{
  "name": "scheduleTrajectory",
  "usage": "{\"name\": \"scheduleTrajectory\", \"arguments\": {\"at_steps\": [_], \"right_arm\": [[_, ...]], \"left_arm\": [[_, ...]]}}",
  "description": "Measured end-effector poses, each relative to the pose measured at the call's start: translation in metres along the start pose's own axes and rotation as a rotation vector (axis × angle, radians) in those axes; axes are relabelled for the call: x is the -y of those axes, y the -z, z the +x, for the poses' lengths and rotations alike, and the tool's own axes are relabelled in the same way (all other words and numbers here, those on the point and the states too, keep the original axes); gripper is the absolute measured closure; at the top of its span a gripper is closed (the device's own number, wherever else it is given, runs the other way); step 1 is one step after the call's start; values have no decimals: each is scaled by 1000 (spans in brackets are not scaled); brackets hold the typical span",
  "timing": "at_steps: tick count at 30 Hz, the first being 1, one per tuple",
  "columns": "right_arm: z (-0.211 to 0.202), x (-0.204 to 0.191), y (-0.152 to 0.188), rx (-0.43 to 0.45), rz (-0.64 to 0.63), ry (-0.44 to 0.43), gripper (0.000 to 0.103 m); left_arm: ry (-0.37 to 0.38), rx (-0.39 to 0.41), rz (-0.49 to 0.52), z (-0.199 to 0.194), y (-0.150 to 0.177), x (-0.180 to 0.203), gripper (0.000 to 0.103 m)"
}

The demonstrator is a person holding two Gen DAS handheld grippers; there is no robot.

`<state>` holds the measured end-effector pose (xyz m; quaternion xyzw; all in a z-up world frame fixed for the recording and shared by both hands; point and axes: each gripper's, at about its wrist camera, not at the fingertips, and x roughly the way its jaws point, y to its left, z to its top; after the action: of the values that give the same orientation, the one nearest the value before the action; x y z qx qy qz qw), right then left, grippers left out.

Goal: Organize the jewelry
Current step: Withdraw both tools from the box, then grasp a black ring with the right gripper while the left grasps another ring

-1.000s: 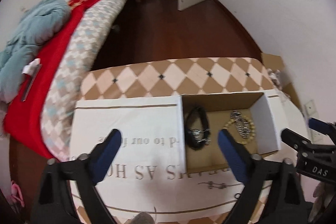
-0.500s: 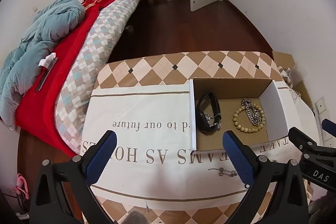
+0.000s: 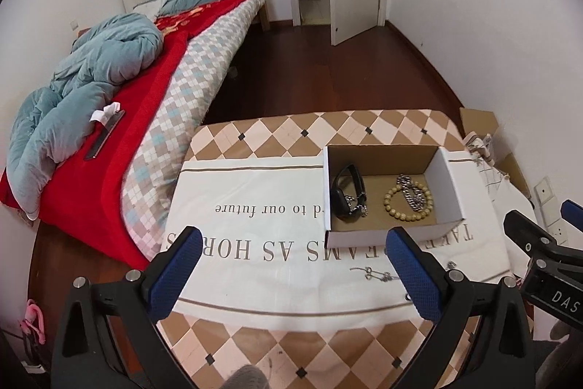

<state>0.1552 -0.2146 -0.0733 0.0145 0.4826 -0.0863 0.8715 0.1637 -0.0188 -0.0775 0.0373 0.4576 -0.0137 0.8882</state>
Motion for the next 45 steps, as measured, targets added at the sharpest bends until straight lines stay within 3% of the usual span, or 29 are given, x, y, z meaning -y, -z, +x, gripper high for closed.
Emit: {"name": "scheduleTrajectory", "arguments": {"at_steps": [15, 26, 29, 31, 33, 35, 42, 45], "right_arm": [[-102, 1, 29, 128, -20, -8, 0], [-140, 1, 40, 163, 7, -77, 0], [-124, 7, 47, 155, 32, -62, 0], [-100, 12, 54, 130, 42, -71, 7], [-67, 16, 63, 66, 45, -74, 45], [-28, 21, 76, -7, 65, -104, 55], [71, 39, 115, -117, 135, -126, 55], [94, 35, 120, -122, 129, -132, 56]], "left_arm": [[26, 107, -3, -89, 16, -12, 0], [19, 170, -40, -121, 29, -27, 0], [-35, 189, -54, -109, 37, -32, 0], [-65, 169, -65, -91, 44, -35, 0], [-120, 129, -76, -67, 53, -37, 0], [-172, 92, -70, -42, 62, -37, 0], [-268, -33, -34, 25, 84, -35, 0], [-304, -68, -14, 46, 88, -32, 0]]}}
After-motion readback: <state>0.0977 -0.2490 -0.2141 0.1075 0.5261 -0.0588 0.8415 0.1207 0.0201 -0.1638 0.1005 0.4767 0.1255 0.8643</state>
